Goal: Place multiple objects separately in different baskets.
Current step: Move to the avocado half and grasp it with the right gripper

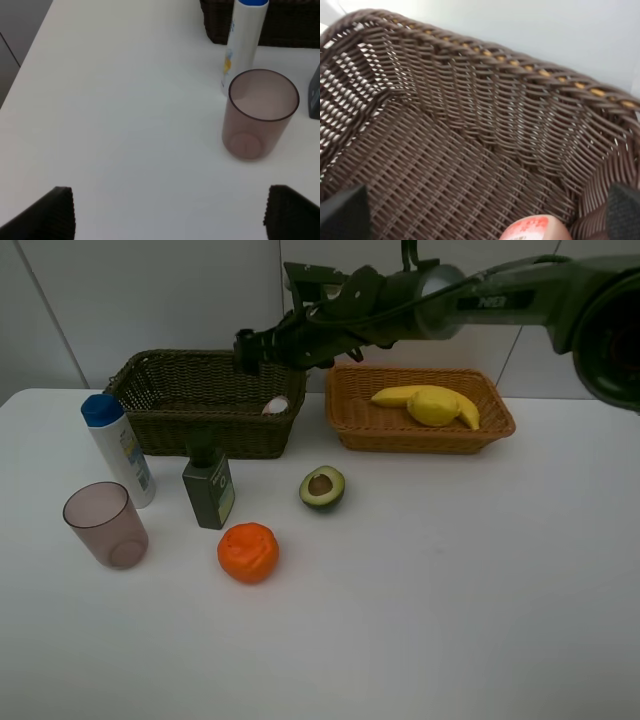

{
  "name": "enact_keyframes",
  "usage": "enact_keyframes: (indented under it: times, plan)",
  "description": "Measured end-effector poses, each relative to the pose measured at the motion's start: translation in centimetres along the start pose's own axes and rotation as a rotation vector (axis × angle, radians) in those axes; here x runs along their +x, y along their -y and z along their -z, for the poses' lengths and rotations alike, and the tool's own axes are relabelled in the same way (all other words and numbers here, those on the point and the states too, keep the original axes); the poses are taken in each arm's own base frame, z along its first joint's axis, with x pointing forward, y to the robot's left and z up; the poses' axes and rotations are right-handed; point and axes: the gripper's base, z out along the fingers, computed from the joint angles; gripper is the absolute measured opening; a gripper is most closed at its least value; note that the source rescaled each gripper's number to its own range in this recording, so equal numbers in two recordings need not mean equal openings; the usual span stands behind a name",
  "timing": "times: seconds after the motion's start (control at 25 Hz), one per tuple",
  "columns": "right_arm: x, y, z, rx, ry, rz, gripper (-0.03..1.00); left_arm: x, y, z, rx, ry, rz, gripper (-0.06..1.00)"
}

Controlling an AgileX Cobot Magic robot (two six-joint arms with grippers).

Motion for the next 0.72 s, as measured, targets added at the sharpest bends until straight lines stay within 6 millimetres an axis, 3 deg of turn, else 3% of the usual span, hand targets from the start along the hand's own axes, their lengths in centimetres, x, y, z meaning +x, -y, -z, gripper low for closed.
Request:
enact_keyframes:
  times: [0.48,0.72]
  plan:
    - [-3.9,-2.1,7.3,-0.133,-0.142,0.061,1.00,0.0,0.0,0.0,0.000,0.000,0.000,1.00]
    - [-3.9,-2.5,10.0,-0.132,-0.290,0.071,1.00,0.0,0.0,0.0,0.000,0.000,0.000,1.00]
